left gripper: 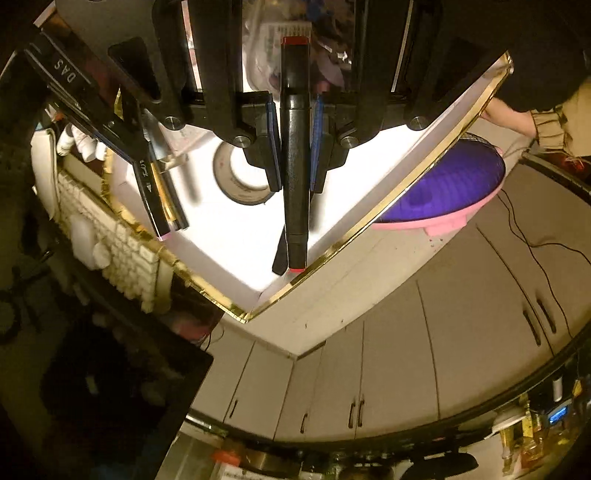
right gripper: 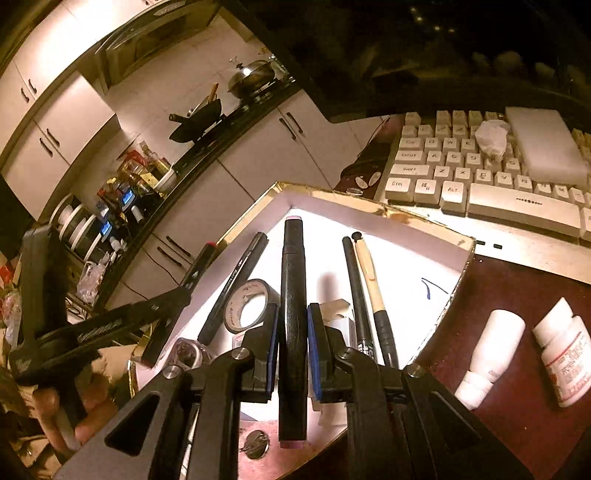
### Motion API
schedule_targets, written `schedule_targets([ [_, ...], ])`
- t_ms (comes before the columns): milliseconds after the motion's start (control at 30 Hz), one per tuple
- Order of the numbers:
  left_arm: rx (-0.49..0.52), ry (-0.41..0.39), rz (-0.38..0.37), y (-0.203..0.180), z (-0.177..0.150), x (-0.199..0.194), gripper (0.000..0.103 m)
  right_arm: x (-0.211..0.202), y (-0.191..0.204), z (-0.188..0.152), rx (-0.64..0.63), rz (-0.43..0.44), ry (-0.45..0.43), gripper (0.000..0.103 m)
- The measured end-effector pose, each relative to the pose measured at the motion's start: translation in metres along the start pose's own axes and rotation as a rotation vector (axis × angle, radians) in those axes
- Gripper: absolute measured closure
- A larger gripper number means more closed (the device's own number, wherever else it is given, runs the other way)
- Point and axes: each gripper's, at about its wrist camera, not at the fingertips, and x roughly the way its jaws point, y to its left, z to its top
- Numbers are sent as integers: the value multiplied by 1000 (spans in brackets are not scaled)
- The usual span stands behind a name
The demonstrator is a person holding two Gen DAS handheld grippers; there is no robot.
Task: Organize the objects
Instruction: 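Open both tools to drop the two black markers into the tray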
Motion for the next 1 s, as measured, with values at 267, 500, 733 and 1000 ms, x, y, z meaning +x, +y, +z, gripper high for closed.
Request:
schedule_targets([
  [267,15,30,-6,-3,7,19,89,9,2,-6,-45,-46,0,90],
  [500,74,37,24,-12,17,28,89,7,-1,-6,-58,-62,-7,90],
  [733,87,56,21,-12,16,29,89,8,-1,-7,-66,-81,-19,89],
  [1000,70,-69,-74,-19,3,-12,75,7,-3,-7,-25,-35,-29,86],
])
